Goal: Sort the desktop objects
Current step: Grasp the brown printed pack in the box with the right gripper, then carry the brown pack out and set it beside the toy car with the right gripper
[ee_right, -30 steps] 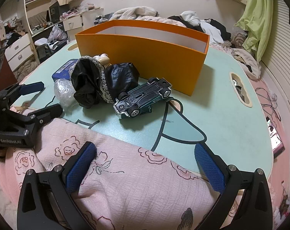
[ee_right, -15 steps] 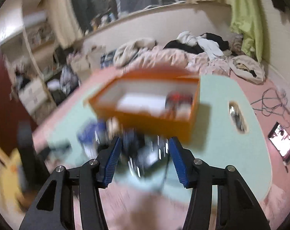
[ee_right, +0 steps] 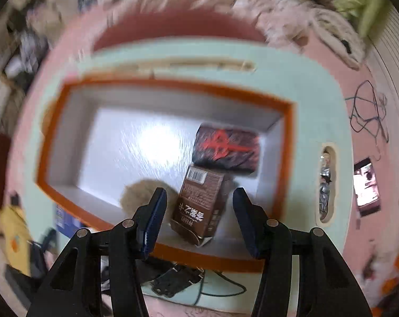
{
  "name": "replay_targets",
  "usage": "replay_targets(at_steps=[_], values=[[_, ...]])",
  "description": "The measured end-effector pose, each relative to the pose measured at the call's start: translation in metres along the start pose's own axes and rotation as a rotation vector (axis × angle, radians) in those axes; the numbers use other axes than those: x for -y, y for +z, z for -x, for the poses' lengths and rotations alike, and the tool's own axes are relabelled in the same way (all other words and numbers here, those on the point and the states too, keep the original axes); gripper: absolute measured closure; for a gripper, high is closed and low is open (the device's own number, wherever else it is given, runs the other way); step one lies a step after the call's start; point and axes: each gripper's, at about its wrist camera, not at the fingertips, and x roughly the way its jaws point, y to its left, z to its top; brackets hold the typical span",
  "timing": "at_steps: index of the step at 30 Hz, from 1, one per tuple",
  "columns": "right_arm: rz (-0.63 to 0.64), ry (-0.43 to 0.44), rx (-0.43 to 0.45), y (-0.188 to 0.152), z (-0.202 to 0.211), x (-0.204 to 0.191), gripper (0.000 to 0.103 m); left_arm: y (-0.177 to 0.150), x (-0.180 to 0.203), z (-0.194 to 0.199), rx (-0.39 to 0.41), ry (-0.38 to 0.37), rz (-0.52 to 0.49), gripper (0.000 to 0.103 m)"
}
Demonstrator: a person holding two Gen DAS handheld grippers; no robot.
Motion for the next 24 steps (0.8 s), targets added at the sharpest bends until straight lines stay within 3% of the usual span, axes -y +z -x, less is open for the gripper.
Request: replay_targets(at_steps=[5, 6, 10, 14, 19, 21, 24], values=[[0.059, -0.166, -0.050, 0.011, -0.023, -0.017, 0.052, 0.003, 0.001, 0.001, 0.006, 0.000, -0.003, 0.000], [0.071, -0.150, -0.022, 0.011, -0.021, -0.021, 0.060, 0.004, 0.001, 0.001, 0.009, -0.003, -0.002, 0.000], [0.024, -0.068, 0.021, 0.010, -0.012, -0.018, 0.061, 0.003, 0.001, 0.001, 0.008, -0.001, -0.003, 0.000], [-0.015, 0.044, 0.157, -0.004, 0.024, -0.013, 0.061, 0.003, 0.001, 0.000, 0.009, -0.001, -0.003, 0.000], [-0.017, 0.203, 0.357, -0.047, 0.085, -0.010, 0.060, 0.003, 0.001, 0.000, 0.009, -0.002, -0.003, 0.000], [-0.005, 0.252, 0.384, -0.065, 0.095, -0.007, 0.060, 0.002, 0.000, 0.001, 0.009, -0.002, -0.003, 0.000], [0.007, 0.297, 0.356, -0.089, 0.082, 0.000, 0.060, 0.002, 0.000, 0.001, 0.010, -0.002, -0.003, 0.000]])
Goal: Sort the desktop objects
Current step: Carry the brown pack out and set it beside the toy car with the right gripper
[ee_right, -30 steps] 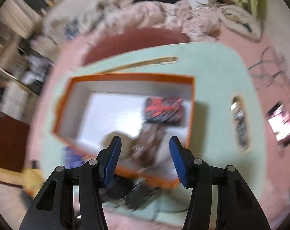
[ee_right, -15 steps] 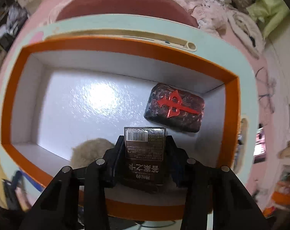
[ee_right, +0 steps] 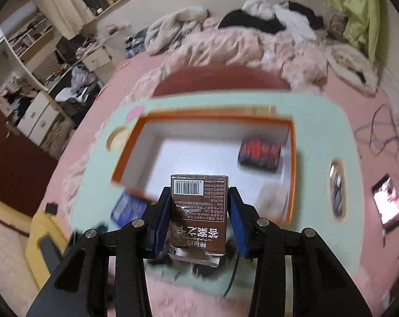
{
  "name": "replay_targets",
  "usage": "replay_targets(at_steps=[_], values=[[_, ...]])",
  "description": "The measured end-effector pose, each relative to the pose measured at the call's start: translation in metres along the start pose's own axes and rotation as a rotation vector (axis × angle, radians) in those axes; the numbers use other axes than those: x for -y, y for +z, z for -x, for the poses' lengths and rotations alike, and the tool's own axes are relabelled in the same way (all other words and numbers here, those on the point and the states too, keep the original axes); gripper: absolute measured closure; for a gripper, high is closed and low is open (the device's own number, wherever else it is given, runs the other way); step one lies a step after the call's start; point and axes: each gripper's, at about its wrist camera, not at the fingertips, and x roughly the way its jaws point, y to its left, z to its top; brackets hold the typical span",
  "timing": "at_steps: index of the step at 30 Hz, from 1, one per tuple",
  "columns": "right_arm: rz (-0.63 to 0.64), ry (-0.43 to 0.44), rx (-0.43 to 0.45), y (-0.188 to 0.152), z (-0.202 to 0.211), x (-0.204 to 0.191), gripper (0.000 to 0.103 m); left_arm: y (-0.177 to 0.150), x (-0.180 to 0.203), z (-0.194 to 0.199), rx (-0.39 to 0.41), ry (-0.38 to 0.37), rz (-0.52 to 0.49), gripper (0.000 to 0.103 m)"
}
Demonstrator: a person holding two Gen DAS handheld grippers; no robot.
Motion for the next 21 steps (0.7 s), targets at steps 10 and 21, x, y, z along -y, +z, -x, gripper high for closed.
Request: replay_targets(at_steps=[10, 21], values=[[-0.126, -0.160, -0.028, -0.062, -0.041, 0.065, 0.058, 0.000, -0.001, 0.000, 0.001, -0.001, 0.001, 0.000], [-0.025, -0.199, 0.229, -0.097, -0.007, 0.041, 0.033, -0.001, -0.001, 0.000, 0.002, -0.002, 0.001, 0.000]])
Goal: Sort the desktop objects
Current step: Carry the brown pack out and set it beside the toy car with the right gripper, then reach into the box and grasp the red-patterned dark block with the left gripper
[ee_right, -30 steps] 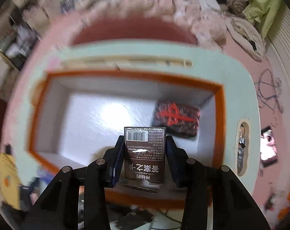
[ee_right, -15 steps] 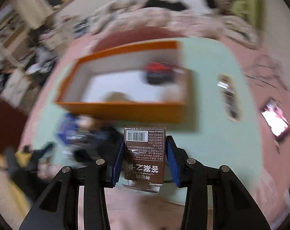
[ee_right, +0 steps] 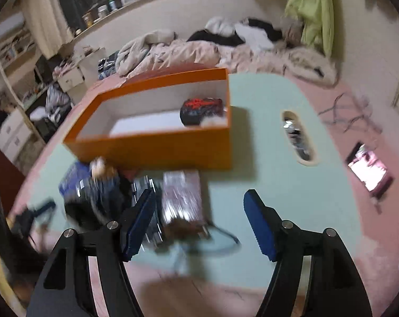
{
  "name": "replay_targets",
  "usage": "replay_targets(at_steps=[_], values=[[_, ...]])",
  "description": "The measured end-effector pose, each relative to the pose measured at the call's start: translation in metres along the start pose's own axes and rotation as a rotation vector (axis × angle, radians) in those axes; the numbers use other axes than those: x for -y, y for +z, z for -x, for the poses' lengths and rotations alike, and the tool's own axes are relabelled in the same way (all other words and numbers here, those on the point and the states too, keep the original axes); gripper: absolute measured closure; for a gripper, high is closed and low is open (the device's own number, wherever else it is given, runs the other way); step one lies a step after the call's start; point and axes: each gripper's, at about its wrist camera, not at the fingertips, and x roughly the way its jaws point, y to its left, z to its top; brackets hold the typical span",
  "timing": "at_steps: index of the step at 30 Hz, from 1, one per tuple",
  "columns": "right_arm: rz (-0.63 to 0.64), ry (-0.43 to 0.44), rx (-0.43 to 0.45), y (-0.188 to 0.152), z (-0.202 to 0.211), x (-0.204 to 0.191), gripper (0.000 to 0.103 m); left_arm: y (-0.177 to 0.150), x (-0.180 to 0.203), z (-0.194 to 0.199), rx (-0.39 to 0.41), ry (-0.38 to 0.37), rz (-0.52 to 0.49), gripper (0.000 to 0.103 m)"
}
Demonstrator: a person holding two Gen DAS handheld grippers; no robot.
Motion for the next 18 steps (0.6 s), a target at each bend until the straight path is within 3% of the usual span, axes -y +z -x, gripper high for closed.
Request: replay_targets(at_steps=[2, 5, 6, 8, 11, 14, 18], values=[[0.034, -0.025, 0.024, -0.022, 0.005, 0.003, 0.030, 0.000, 0.000, 0.000, 0.000, 0.001, 0.001, 0.000], [0.112, -0.088, 0.008, -0.047, -0.017, 0.004, 0.011, 0.002, 0.001, 0.001, -0.010, 0.009, -0.002, 0.000], [0.154, -0.126, 0.054, -0.050, -0.021, 0.000, 0.009, 0.004, 0.000, 0.001, -0.020, 0.009, 0.003, 0.000], [0.124, -0.095, 0.038, -0.044, -0.033, 0.006, 0.005, 0.008, -0.003, 0.002, -0.037, 0.018, 0.019, 0.000], [0.120, -0.101, 0.034, -0.042, -0.046, 0.009, 0.003, 0.027, -0.006, 0.017, 0.020, 0.024, 0.068, 0.000], [0.119, -0.102, 0.038, -0.042, -0.053, 0.010, 0.002, 0.066, -0.004, 0.034, 0.085, -0.056, 0.140, 0.000], [0.119, -0.103, 0.040, -0.041, -0.052, 0.010, 0.001, 0.140, 0.014, 0.015, -0.018, -0.218, 0.193, 0.005]])
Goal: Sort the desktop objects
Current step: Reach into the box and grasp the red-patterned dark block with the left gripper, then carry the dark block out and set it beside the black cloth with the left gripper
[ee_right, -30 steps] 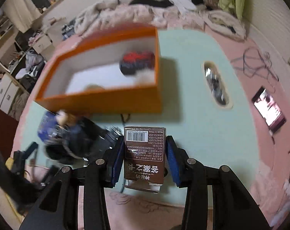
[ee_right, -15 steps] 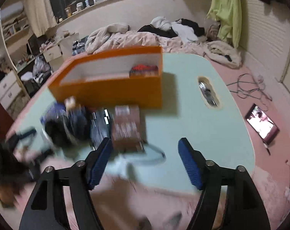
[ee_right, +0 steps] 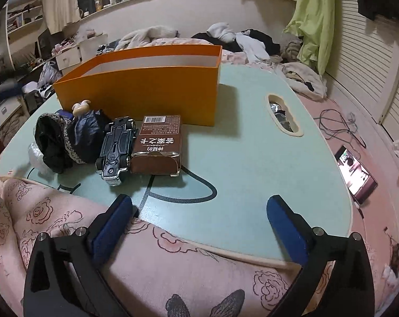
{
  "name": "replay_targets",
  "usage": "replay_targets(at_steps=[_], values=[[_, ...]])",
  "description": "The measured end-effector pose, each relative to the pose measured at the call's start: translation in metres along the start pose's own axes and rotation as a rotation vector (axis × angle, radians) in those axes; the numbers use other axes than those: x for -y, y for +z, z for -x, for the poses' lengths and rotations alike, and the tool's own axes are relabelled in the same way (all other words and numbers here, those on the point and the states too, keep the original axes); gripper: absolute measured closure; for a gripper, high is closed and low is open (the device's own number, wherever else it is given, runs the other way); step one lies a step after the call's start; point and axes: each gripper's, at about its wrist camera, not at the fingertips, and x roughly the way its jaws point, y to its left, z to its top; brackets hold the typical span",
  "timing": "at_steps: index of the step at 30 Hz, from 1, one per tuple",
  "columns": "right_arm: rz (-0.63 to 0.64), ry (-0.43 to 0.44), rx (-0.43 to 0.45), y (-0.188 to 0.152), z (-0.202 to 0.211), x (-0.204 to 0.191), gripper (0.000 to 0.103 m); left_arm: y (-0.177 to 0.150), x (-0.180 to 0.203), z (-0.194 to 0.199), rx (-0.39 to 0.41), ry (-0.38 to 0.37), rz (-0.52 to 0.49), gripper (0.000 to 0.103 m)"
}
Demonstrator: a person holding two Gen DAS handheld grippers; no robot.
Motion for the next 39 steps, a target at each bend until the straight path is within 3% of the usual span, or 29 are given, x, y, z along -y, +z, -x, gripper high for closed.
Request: replay_targets(at_steps=[2, 4, 7, 9, 11, 14, 22, 26, 33, 35, 37, 39], values=[[-0.001, -0.001, 0.004, -0.002, 0.002, -0.002, 0.001, 0.024, 0.015, -0.022, -0.065, -0.057, 0.014, 0.009], [-0.001, -0.001, 0.006, -0.003, 0.006, -0.001, 0.001, 0.043, 0.034, -0.052, -0.139, -0.069, 0.001, 0.012], [-0.001, -0.001, 0.008, -0.005, 0.005, -0.001, 0.001, 0.058, 0.054, -0.095, -0.234, -0.030, 0.001, 0.013], [-0.001, -0.001, 0.014, -0.007, 0.013, -0.001, 0.001, 0.063, 0.059, -0.124, -0.300, -0.013, 0.025, 0.020], [-0.001, 0.000, 0.017, -0.005, 0.018, 0.003, 0.001, 0.062, 0.056, -0.150, -0.368, -0.001, 0.067, 0.026], [-0.001, 0.001, 0.023, -0.005, 0.022, 0.003, 0.001, 0.062, 0.050, -0.174, -0.431, 0.017, 0.125, 0.026], [0.000, -0.001, 0.028, -0.006, 0.024, 0.000, 0.001, 0.068, 0.071, -0.198, -0.467, 0.095, 0.088, 0.026], [0.000, 0.000, 0.028, -0.007, 0.024, 0.000, 0.001, 0.073, 0.076, -0.217, -0.476, 0.197, 0.053, 0.026], [-0.002, 0.003, 0.027, -0.007, 0.025, 0.001, 0.001, 0.063, 0.070, -0.227, -0.516, 0.178, 0.021, 0.026], [-0.002, 0.004, 0.027, -0.006, 0.024, 0.002, 0.001, 0.063, 0.068, -0.227, -0.524, 0.204, 0.005, 0.026], [-0.002, 0.004, 0.027, -0.006, 0.024, 0.002, 0.001, 0.059, 0.071, -0.229, -0.529, 0.303, -0.080, 0.030], [-0.001, 0.003, 0.025, -0.006, 0.024, 0.002, 0.001, 0.057, 0.073, -0.224, -0.489, 0.296, -0.132, 0.043]])
